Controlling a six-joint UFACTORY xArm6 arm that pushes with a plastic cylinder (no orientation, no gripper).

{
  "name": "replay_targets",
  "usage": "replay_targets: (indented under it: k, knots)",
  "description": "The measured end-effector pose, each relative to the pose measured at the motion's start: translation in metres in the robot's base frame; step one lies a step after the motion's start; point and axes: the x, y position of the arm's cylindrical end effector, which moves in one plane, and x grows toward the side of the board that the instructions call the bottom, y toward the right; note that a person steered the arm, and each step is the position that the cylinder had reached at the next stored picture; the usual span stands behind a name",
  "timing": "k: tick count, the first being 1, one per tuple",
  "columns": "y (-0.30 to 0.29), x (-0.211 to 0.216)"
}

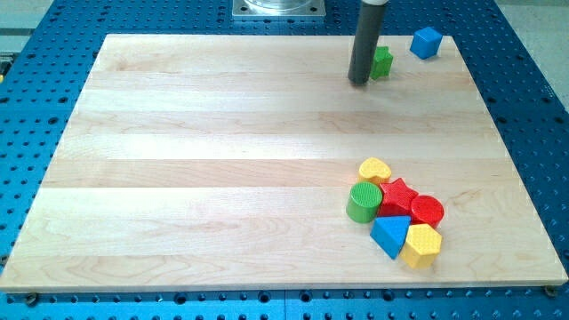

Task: Place the hexagon and cube horizontally to the green circle

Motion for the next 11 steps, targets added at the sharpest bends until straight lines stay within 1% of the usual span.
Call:
replay_targets:
  k: [1,2,3,4,5,6,8,9,10,11]
  knots:
    - [0.002,0.002]
    - [0.025,0.002]
    - [0.067,0.052]
    - [0.146,0.128]
    - [0.146,0.24]
    - [0.087,0.296]
    - [-0.084,0.286]
    - [-0.133,0.26]
    - [-0.148,0.227]
    - [-0.151,0.2]
